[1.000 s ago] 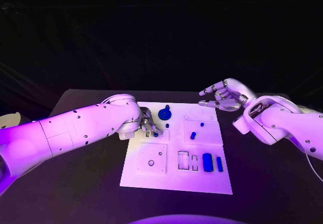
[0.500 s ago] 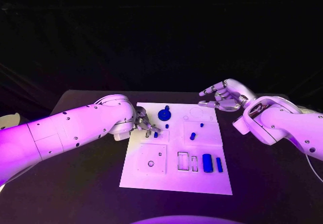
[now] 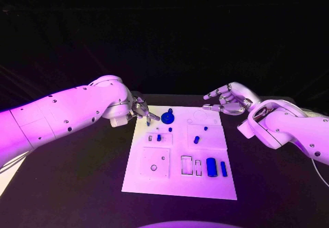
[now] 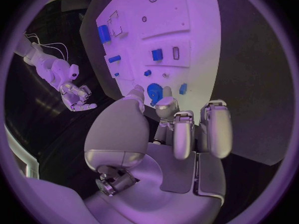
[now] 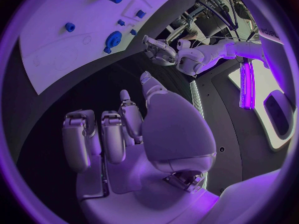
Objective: Assemble the parts on the task board
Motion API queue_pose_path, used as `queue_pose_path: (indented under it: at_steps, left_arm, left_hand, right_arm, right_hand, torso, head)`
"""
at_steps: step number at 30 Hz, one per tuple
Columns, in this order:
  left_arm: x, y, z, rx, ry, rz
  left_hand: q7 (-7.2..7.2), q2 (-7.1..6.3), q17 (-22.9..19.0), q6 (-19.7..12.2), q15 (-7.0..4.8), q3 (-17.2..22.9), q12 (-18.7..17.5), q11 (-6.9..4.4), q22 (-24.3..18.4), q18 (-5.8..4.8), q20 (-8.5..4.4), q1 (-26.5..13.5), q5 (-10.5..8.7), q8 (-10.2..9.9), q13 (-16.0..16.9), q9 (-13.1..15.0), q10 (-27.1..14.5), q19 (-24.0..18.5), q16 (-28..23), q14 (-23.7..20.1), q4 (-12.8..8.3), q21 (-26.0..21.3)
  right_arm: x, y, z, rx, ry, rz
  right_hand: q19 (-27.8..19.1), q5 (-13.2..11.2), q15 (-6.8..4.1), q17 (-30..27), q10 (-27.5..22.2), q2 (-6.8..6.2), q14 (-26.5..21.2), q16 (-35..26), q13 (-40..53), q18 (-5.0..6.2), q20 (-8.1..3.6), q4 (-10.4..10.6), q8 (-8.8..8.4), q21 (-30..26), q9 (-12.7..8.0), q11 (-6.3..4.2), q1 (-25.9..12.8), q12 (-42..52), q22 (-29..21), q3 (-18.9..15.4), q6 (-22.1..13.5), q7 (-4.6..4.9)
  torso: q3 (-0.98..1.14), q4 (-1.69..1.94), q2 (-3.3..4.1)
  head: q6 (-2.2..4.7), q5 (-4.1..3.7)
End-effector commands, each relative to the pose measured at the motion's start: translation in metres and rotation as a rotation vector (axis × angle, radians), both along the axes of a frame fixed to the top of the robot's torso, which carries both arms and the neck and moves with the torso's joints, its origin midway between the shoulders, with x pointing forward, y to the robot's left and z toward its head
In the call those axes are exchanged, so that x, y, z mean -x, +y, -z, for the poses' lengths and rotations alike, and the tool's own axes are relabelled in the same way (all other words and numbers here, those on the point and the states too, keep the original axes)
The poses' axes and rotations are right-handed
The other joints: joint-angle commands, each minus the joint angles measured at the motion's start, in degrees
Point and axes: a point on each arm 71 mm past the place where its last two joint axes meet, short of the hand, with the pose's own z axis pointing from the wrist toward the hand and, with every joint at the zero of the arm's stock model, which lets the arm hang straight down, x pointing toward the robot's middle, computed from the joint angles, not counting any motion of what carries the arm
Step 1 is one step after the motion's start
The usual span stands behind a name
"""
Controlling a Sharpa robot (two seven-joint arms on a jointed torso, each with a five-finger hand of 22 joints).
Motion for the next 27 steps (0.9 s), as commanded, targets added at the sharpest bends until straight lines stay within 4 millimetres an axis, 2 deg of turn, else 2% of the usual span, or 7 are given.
queue_pose_path:
  at_steps: [1, 3, 8, 12, 18, 20, 27]
  left_arm:
    - [-0.007, 0.002, -0.001, -0.072, 0.060, 0.053]
    - [-0.014, 0.003, -0.003, -0.076, 0.038, 0.031]
    - [-0.028, 0.007, -0.005, -0.086, 0.001, -0.011]
    - [-0.036, 0.009, -0.001, -0.114, 0.010, -0.020]
    - [-0.041, 0.006, 0.011, -0.144, 0.045, -0.010]
    - [-0.041, 0.005, 0.015, -0.146, 0.052, -0.009]
    - [-0.043, 0.003, 0.025, -0.143, 0.063, -0.011]
  left_hand:
    - [0.20, 0.20, 15.1, 0.2, 0.48, -0.6, 0.3, 0.17, 1.9, 0.67, 0.57, 0.6, 0.04, -0.4, 0.2, -0.7, 0.1, 0.2, 0.2, 5.8, 0.0, 0.0]
    - [0.01, 0.46, 15.1, 1.1, 0.46, -1.2, 0.8, 0.06, 2.4, 0.58, 0.63, 0.8, -0.11, -0.1, 0.7, -1.0, 0.5, 0.4, 0.2, 5.8, 0.1, 0.4]
    - [-0.99, 0.90, 15.1, 3.9, -0.16, -3.1, 2.7, -0.76, 3.8, 0.32, 0.26, 0.9, -0.72, 1.9, 2.3, -0.5, 1.8, 1.1, 0.2, 5.8, 0.2, 1.2]
    - [-1.18, 1.11, 15.1, 4.2, -0.32, -3.6, 3.0, -0.93, 4.1, 0.26, 0.11, 0.9, -0.96, 2.3, 2.6, -0.3, 2.0, 1.3, 0.2, 5.8, 0.2, 1.4]
    - [-1.32, 1.42, 15.1, 4.3, -0.43, -3.9, 3.3, -1.05, 4.4, 0.18, -0.01, 1.0, -1.24, 2.6, 2.9, -0.2, 2.2, 1.4, 0.2, 5.8, 0.2, 1.6]
    - [-1.36, 1.60, 15.1, 4.4, -0.46, -4.0, 3.4, -1.09, 4.4, 0.18, -0.04, 1.1, -1.26, 2.7, 3.0, -0.1, 2.3, 1.4, 0.2, 5.8, 0.1, 1.6]
    - [-1.47, 2.34, 15.1, 4.4, -0.57, -4.1, 3.7, -1.21, 4.9, 0.08, -0.16, 1.5, -1.17, 2.9, 3.2, 0.0, 2.5, 1.6, 0.2, 5.8, 0.1, 1.9]
  right_arm:
    - [0.000, 0.001, 0.001, 0.004, 0.009, -0.005]
    - [0.000, 0.001, 0.002, 0.004, 0.009, -0.004]
    - [-0.001, 0.001, 0.002, 0.005, 0.009, -0.003]
    - [-0.001, 0.002, 0.002, 0.004, 0.008, -0.004]
    - [-0.002, 0.003, 0.002, 0.003, 0.007, -0.007]
    - [-0.002, 0.004, 0.002, 0.003, 0.007, -0.007]
    - [-0.002, 0.004, 0.002, 0.003, 0.006, -0.008]
  right_hand:
    - [4.0, 0.2, 0.12, 13.3, -0.3, 0.02, 5.6, -0.2, 3.9, -0.30, 0.25, 0.0, 0.02, -0.4, 0.1, -0.19, -0.3, -0.1, 11.1, -0.3, 0.4, 0.10]
    - [4.0, 0.3, 0.11, 13.3, -0.3, 0.05, 5.6, -0.2, 3.9, -0.30, 0.24, 0.0, 0.02, -0.4, 0.1, -0.20, -0.3, -0.1, 11.1, -0.3, 0.5, 0.09]
    - [4.0, 0.3, 0.11, 13.3, -0.3, 0.05, 5.6, -0.2, 3.9, -0.30, 0.24, 0.0, 0.02, -0.4, 0.1, -0.20, -0.3, -0.1, 11.1, -0.3, 0.5, 0.09]
    - [4.0, 0.4, 0.10, 13.3, -0.3, 0.09, 5.6, -0.2, 3.9, -0.30, 0.24, 0.0, 0.02, -0.4, 0.1, -0.21, -0.2, -0.2, 11.1, -0.4, 0.5, 0.09]
    - [4.0, 0.5, 0.10, 13.3, -0.3, 0.14, 5.6, -0.2, 3.9, -0.30, 0.23, 0.0, 0.02, -0.4, 0.1, -0.21, -0.2, -0.1, 11.0, -0.4, 0.5, 0.09]
    - [4.0, 0.5, 0.10, 13.3, -0.3, 0.14, 5.6, -0.2, 3.9, -0.30, 0.23, 0.0, 0.02, -0.4, 0.1, -0.21, -0.2, -0.1, 11.0, -0.4, 0.5, 0.09]
    - [4.0, 0.5, 0.10, 13.3, -0.3, 0.14, 5.6, -0.2, 3.9, -0.30, 0.23, 0.0, 0.02, -0.4, 0.1, -0.21, -0.2, -0.1, 11.0, -0.4, 0.5, 0.09]
  torso:
    - [0.01, 0.06, -0.01]
    - [0.02, 0.05, 0.03]
    - [-0.05, -0.04, 0.05]
    - [0.02, 0.03, 0.00]
    - [-0.09, -0.07, 0.09]
    - [-0.01, -0.07, 0.03]
    - [-0.01, -0.06, 0.05]
  head:
    - [0.19, 0.10]
    - [0.20, 0.14]
    - [0.22, 0.44]
    - [0.19, 0.56]
    - [0.18, 0.75]
    - [0.05, 0.77]
    - [-0.03, 0.77]
